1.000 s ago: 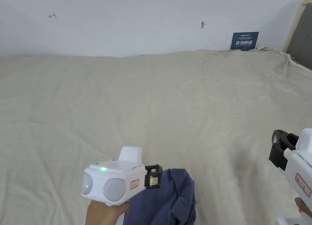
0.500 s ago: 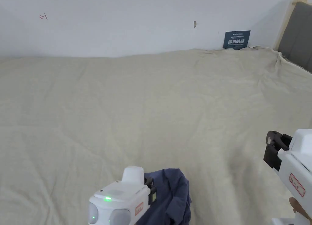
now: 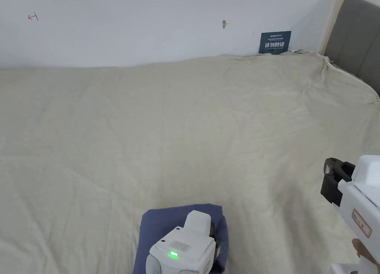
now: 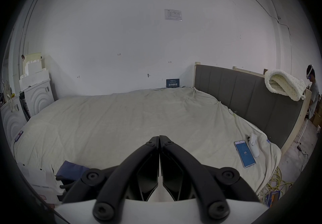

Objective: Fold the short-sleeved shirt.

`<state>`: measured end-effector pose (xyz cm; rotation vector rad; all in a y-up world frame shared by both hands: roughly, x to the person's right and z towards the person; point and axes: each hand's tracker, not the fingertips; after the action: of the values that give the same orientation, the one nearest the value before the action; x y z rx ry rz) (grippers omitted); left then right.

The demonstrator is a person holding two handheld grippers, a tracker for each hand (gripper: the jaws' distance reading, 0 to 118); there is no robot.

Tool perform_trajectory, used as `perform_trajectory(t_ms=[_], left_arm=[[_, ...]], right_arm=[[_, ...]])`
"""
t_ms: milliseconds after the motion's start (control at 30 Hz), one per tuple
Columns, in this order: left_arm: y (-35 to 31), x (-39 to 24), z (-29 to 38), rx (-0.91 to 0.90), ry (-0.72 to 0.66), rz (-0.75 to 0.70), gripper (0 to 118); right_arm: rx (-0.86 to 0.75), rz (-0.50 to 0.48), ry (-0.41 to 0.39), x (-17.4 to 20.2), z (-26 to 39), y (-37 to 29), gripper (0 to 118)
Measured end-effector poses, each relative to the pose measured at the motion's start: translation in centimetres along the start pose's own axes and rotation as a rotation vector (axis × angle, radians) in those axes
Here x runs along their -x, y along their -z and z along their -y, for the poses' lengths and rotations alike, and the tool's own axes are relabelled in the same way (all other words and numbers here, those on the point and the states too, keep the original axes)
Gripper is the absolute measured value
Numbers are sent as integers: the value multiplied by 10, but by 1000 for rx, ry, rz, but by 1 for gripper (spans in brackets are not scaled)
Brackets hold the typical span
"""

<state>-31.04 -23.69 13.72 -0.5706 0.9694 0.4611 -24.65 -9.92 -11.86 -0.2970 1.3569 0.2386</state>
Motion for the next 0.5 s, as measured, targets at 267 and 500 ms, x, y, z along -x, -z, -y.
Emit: perform_trajectory(t_ms=[267, 500], left_arm=[[16, -18, 14, 71, 139, -36, 0], [27, -34, 31, 83, 207, -58, 0]], right_arm=[[6, 6, 6, -2, 2, 2, 0], [11, 1, 3, 1, 2, 4, 0]])
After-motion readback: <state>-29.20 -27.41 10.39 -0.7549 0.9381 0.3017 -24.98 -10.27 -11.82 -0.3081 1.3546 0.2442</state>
